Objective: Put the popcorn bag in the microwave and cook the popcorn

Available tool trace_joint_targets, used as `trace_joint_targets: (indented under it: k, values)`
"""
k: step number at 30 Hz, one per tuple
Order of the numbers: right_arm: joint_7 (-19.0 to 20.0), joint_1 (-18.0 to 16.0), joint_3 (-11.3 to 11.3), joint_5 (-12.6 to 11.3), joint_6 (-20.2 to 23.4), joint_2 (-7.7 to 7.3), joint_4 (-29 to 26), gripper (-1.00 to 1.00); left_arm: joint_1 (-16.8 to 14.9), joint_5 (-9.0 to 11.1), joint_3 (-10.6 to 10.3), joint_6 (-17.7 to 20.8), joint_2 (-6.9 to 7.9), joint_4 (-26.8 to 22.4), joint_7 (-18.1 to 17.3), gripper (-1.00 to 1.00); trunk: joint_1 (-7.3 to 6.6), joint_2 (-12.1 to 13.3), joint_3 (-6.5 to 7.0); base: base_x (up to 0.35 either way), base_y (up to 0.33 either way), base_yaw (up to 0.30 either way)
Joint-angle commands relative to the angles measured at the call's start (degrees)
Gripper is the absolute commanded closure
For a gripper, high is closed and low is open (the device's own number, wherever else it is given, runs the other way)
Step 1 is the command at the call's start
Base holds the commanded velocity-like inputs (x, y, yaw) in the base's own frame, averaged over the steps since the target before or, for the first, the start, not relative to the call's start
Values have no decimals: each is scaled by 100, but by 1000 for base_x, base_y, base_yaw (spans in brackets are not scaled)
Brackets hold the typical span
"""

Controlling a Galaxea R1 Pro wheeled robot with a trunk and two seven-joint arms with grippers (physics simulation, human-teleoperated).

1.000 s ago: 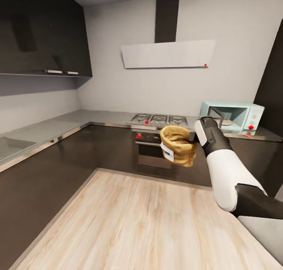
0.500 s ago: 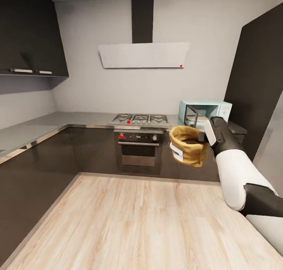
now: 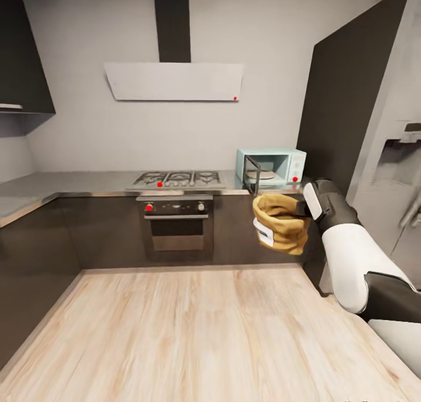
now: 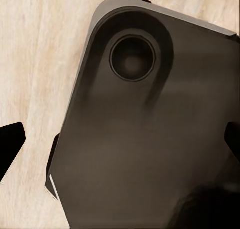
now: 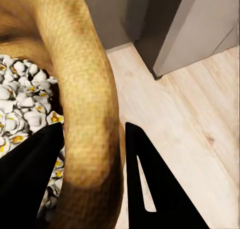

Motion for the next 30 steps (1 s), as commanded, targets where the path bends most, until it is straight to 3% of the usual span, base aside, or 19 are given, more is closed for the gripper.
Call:
trace_joint_targets:
  k: [1, 10, 24, 30]
  values:
    - [-24, -3, -5, -29, 14, 1, -4, 100, 1, 5, 39, 3, -2, -8, 13, -100, 2, -2, -6, 261, -189, -300]
    - [-18, -3, -3, -30, 14, 1, -4, 100, 1, 21, 37, 22, 5, -4, 13, -100, 2, -2, -6, 286, -195, -236]
    - [37, -3, 5, -69, 14, 52, -2, 100, 1, 27, 37, 71, 7, -3, 14, -100, 2, -2, -6, 295, -186, -3]
    - [28, -3, 5, -58, 14, 55, -4, 100, 1, 24, 37, 64, 7, -3, 15, -100, 2, -2, -6, 295, -196, 201]
